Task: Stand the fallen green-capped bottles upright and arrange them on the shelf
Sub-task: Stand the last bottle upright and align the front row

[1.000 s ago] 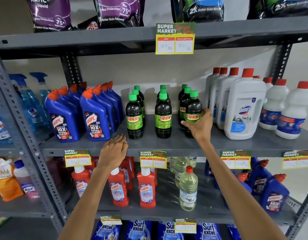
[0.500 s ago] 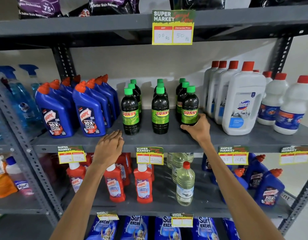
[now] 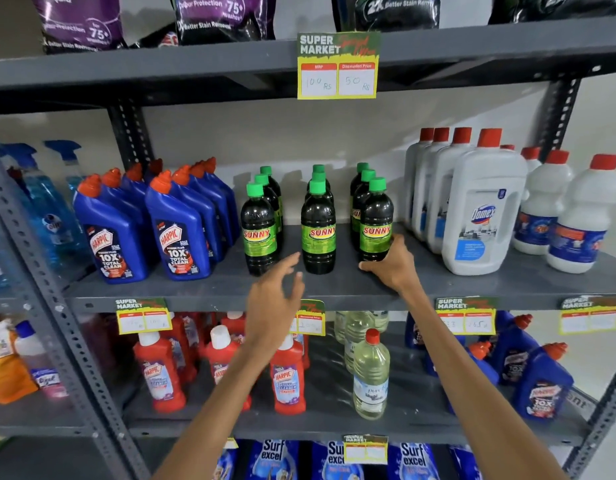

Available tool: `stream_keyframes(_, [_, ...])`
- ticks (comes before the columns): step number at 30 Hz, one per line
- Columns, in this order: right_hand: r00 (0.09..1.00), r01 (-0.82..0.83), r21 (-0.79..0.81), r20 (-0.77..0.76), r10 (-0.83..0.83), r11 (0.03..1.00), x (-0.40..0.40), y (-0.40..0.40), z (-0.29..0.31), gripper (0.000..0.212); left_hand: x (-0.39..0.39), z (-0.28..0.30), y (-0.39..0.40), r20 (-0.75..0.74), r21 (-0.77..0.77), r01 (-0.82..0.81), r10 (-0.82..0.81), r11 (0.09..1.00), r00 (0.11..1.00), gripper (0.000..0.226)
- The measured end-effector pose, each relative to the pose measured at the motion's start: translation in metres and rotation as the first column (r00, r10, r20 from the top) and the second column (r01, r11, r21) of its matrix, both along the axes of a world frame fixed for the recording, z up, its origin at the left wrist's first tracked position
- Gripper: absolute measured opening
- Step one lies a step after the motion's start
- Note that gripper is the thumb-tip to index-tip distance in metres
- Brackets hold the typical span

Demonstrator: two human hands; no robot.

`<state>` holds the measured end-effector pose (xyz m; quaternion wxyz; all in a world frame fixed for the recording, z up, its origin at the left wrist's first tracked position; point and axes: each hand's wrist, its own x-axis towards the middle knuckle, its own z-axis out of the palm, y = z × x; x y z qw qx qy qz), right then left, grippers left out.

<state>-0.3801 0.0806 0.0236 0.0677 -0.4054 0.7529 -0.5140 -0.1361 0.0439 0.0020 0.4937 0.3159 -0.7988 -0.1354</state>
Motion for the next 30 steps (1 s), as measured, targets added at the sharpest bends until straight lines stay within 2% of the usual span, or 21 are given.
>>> stream_keyframes(3, [1.0, 0.009, -0.008, -0.008, -0.009, 1.0, 0.0, 0.001, 0.001, 0.073, -0.05, 0.017, -0.006, -0.076, 0.244, 0.062, -0.045, 0.968, 0.996, 0.073])
stream_keyframes(5, [1.0, 0.003, -0.01, -0.019, -0.003, 1.0, 0.0, 0.003, 0.0, 0.072, -0.074, 0.02, -0.022, -0.053, 0.391, 0.018, 0.002, 0.92, 0.999, 0.084])
stream_keyframes(8, [0.999, -0.01, 0.014, -0.037, 0.01, 1.0, -0.002, 0.002, -0.002, 0.069, -0.089, 0.02, -0.033, -0.063, 0.483, -0.03, 0.069, 0.875, 0.996, 0.075])
stream_keyframes(12, [0.999, 0.002, 0.013, -0.042, -0.002, 1.0, 0.001, 0.004, 0.001, 0.064, -0.094, 0.022, -0.032, -0.148, 0.498, -0.049, 0.141, 0.866, 0.979, 0.058])
stream_keyframes(21, [1.0, 0.011, 0.001, -0.023, -0.011, 1.0, 0.01, 0.019, 0.002, 0.063, -0.09, 0.015, -0.025, -0.138, 0.436, -0.034, 0.104, 0.899, 0.985, 0.061])
stream_keyframes(30, [1.0, 0.0, -0.004, -0.023, 0.0, 1.0, 0.016, 0.024, 0.004, 0.065, -0.089, 0.018, -0.019, -0.104, 0.438, -0.049, 0.105, 0.898, 0.989, 0.058])
